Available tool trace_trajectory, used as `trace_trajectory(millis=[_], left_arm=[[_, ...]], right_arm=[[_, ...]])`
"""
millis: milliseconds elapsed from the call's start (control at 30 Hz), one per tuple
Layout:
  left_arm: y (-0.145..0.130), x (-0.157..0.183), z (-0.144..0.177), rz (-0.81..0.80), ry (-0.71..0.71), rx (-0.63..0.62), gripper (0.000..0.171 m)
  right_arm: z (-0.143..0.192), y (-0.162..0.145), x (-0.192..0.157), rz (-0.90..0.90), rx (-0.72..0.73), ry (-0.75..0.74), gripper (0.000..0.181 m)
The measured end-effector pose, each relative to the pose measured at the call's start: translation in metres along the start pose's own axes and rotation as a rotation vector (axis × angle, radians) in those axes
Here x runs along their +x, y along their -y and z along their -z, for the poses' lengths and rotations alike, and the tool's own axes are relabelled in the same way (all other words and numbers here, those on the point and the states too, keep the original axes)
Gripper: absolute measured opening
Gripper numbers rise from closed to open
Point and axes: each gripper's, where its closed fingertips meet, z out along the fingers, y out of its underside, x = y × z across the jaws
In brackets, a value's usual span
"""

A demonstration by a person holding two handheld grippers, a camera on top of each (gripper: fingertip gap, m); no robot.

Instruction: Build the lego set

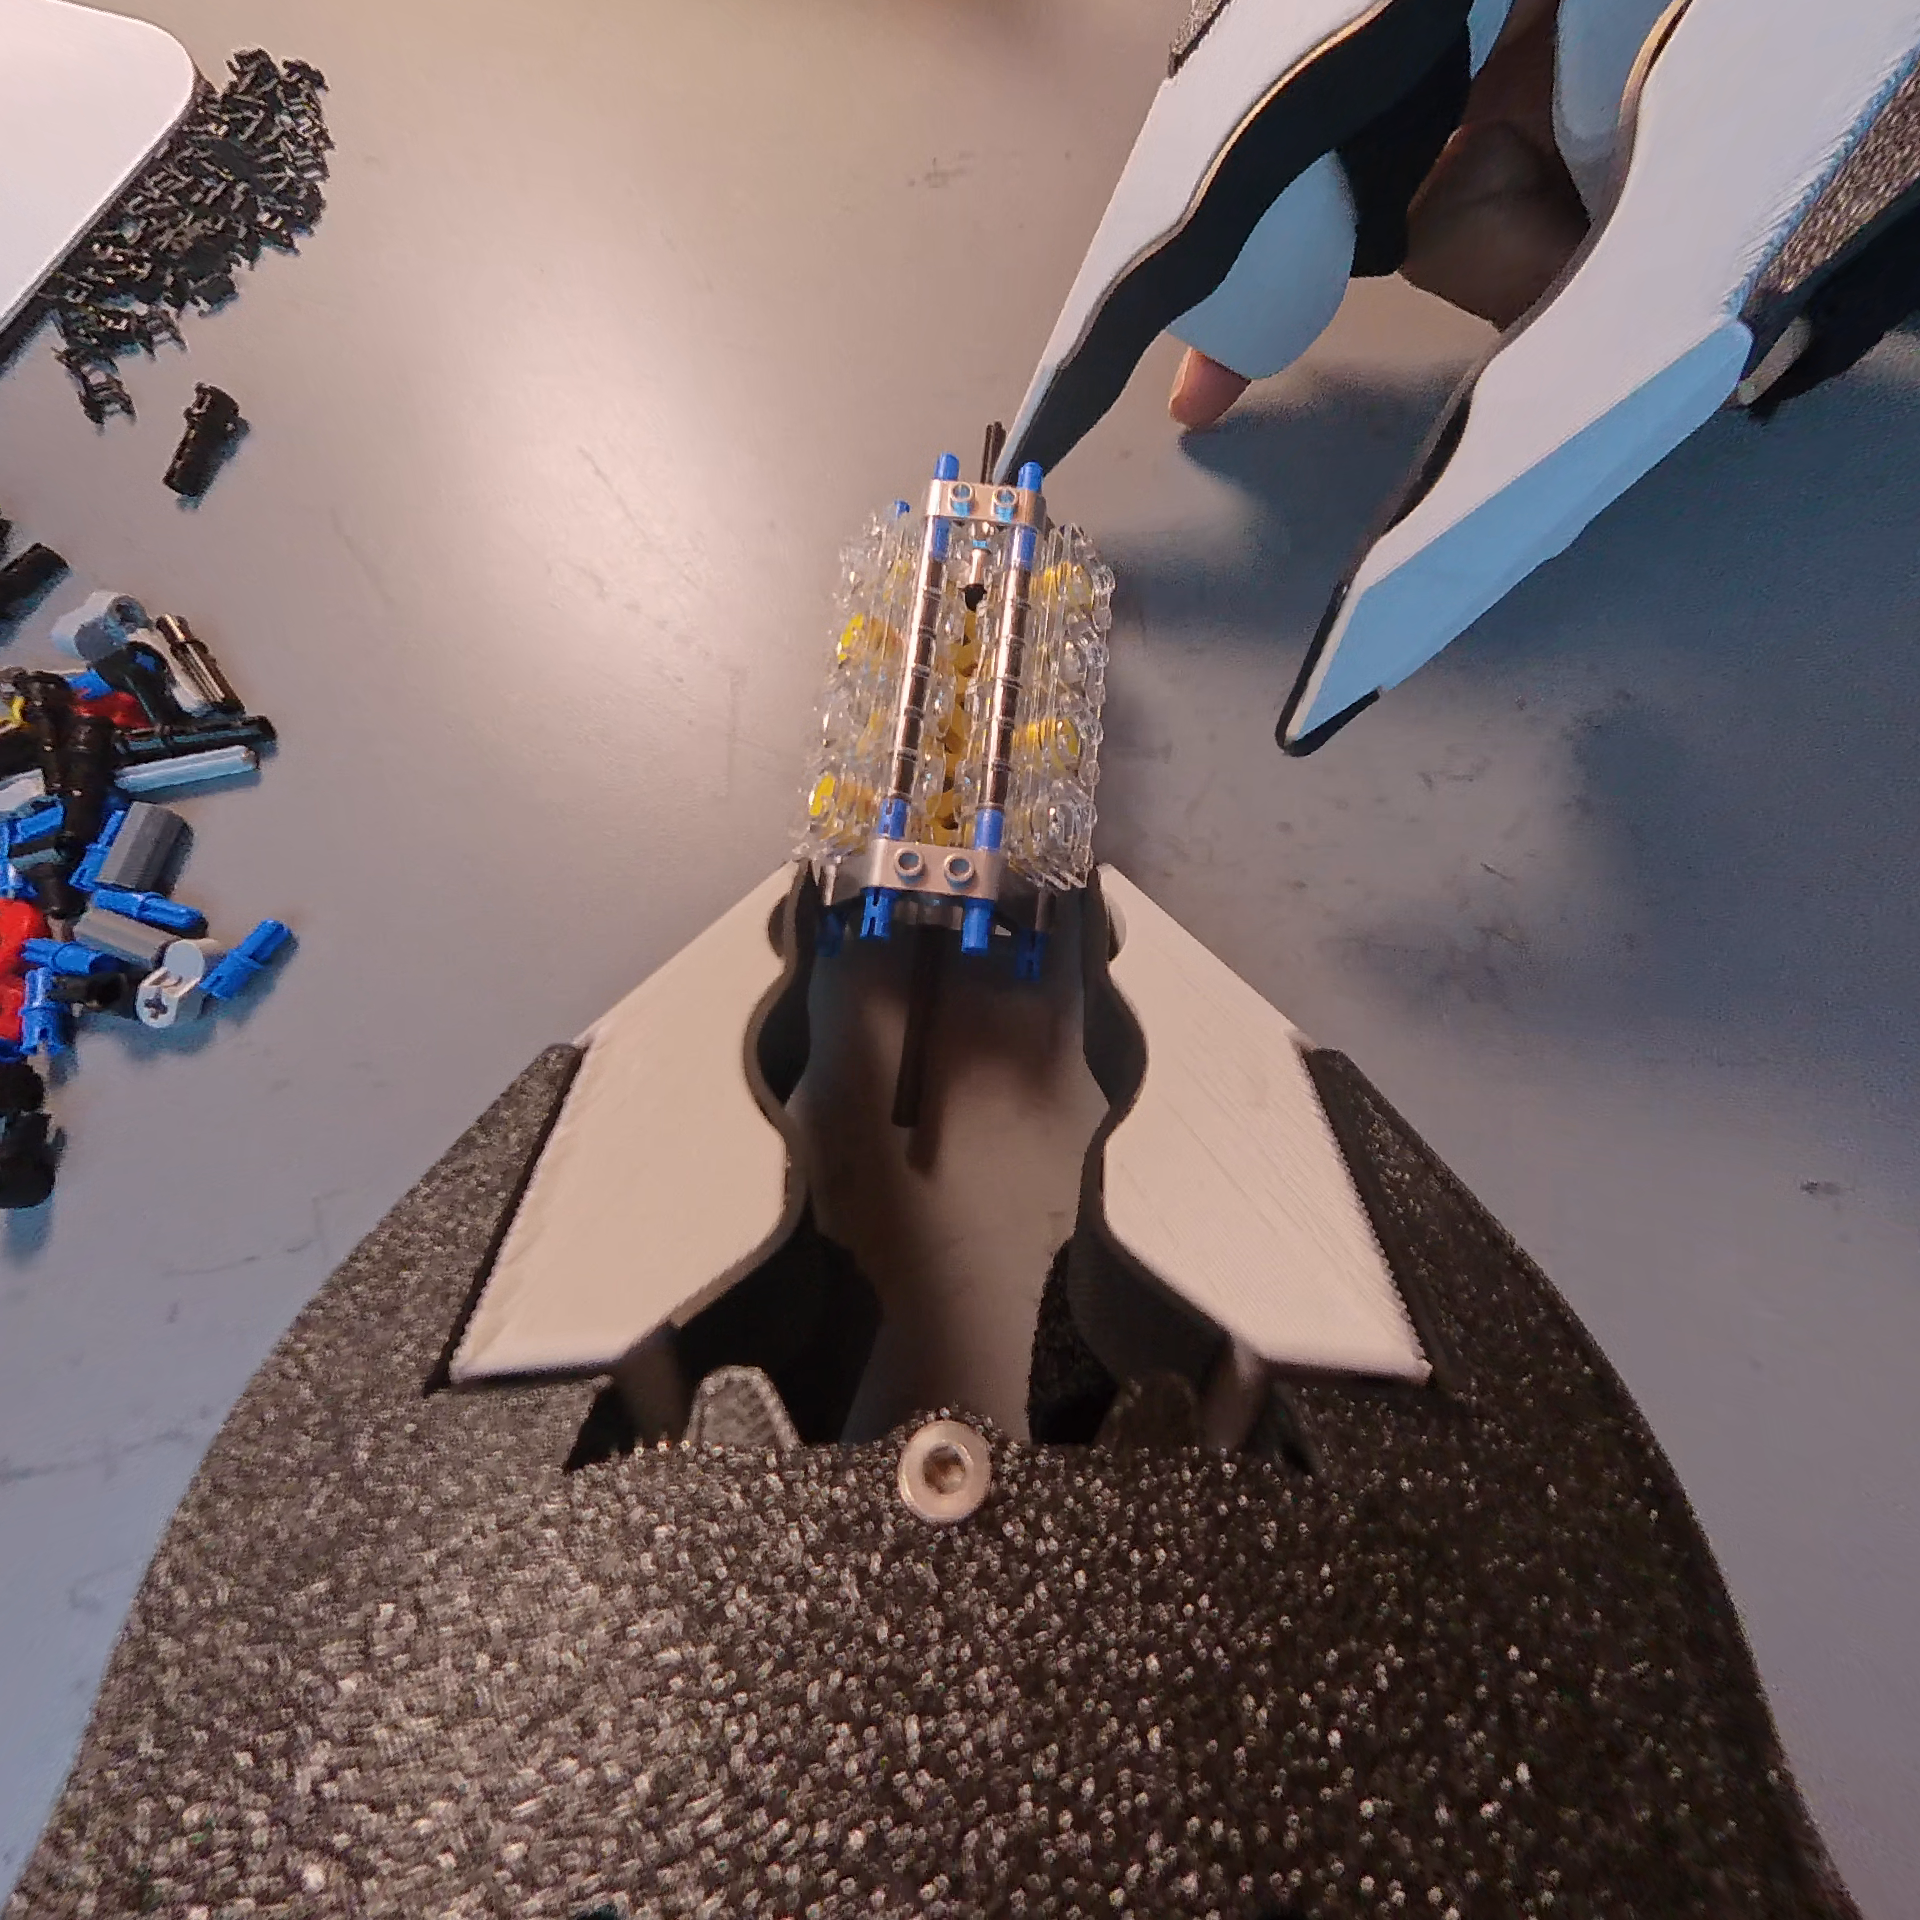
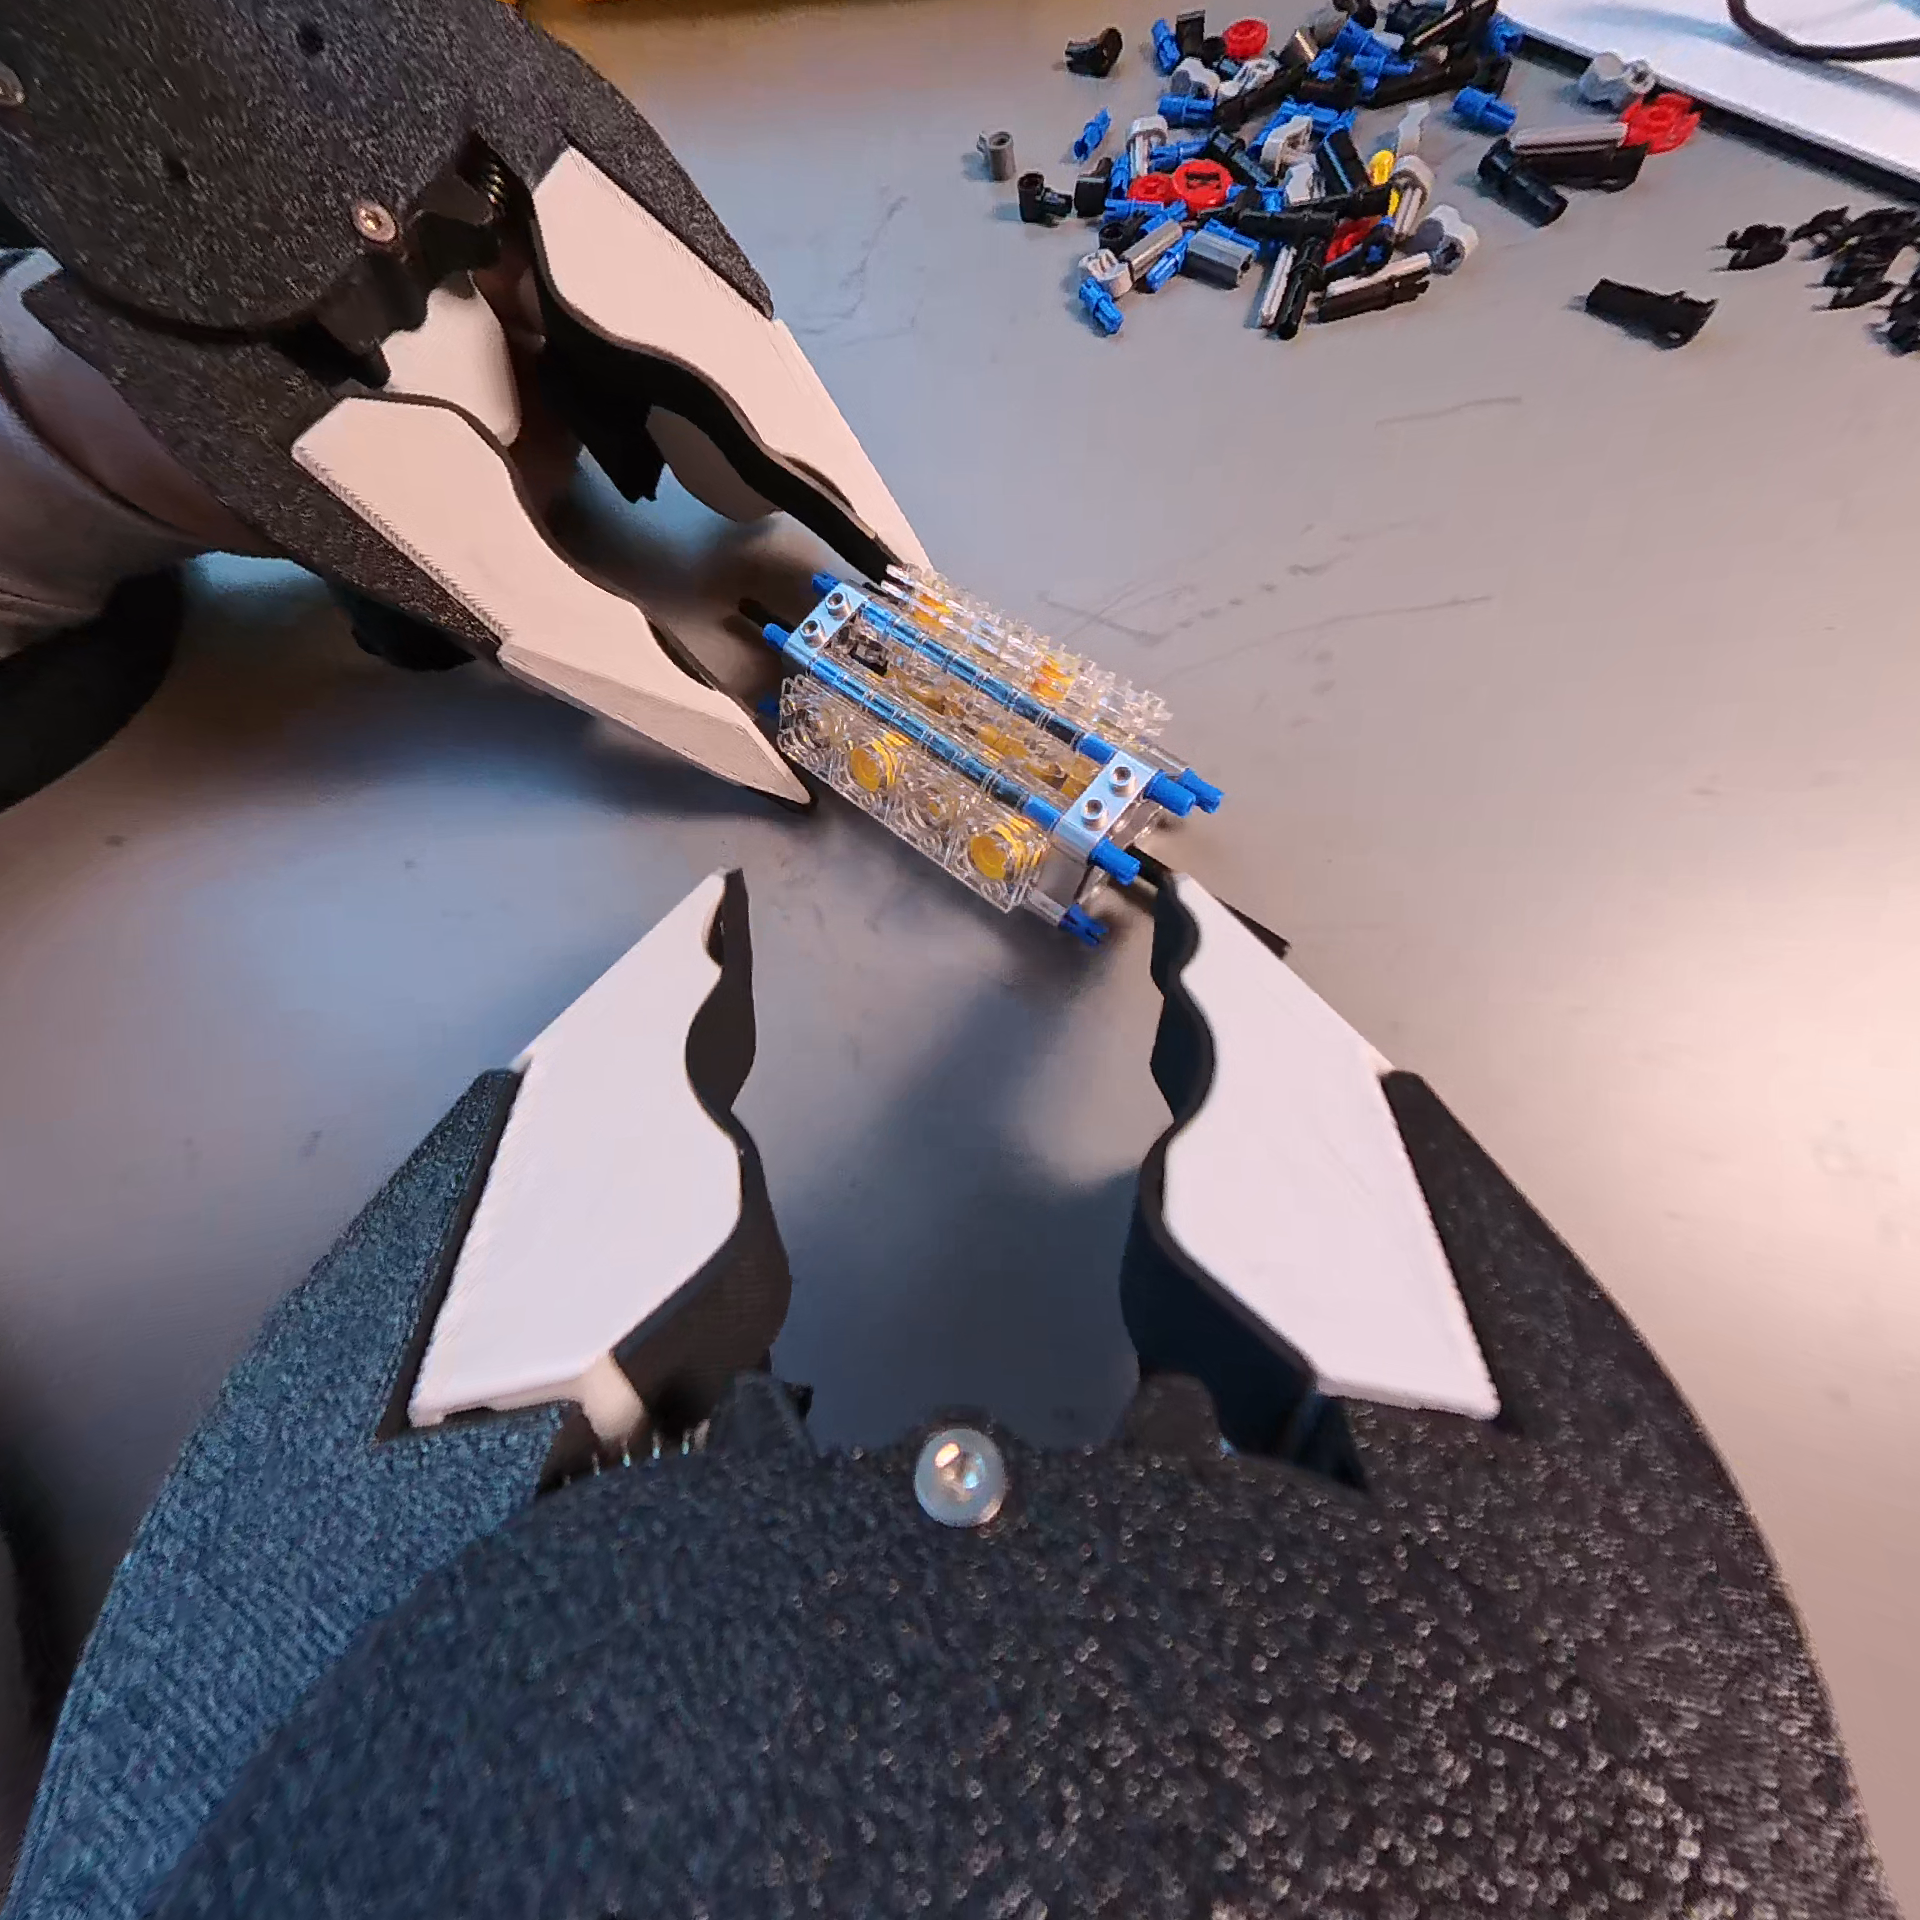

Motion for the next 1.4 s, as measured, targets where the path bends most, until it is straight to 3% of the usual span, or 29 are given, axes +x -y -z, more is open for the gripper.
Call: trace_trajectory(millis=[267, 467, 567, 700, 1033, 1400], left_arm=[[0.001, 0.000, 0.002, -0.048, 0.064, 0.012, 0.049], [0.001, 0.001, 0.001, -0.011, 0.051, 0.005, 0.049], [0.001, 0.000, 0.000, 0.012, 0.044, 0.002, 0.049], [0.000, 0.000, 0.000, 0.032, 0.047, 0.000, 0.049], [0.001, 0.001, 0.000, 0.038, 0.042, 0.000, 0.048], [0.002, 0.000, -0.001, 0.028, 0.061, -0.009, 0.047]], right_arm=[[0.001, 0.010, 0.003, -0.005, 0.050, -0.005, 0.079], [-0.006, 0.012, -0.003, 0.046, 0.029, -0.018, 0.073], [-0.004, 0.014, 0.002, -0.020, 0.038, -0.008, 0.068], [0.000, 0.012, 0.012, -0.077, 0.051, -0.022, 0.076], [-0.011, 0.020, -0.003, -0.061, 0.062, 0.038, 0.094], [-0.016, 0.025, -0.003, -0.111, 0.095, -0.006, 0.099]])
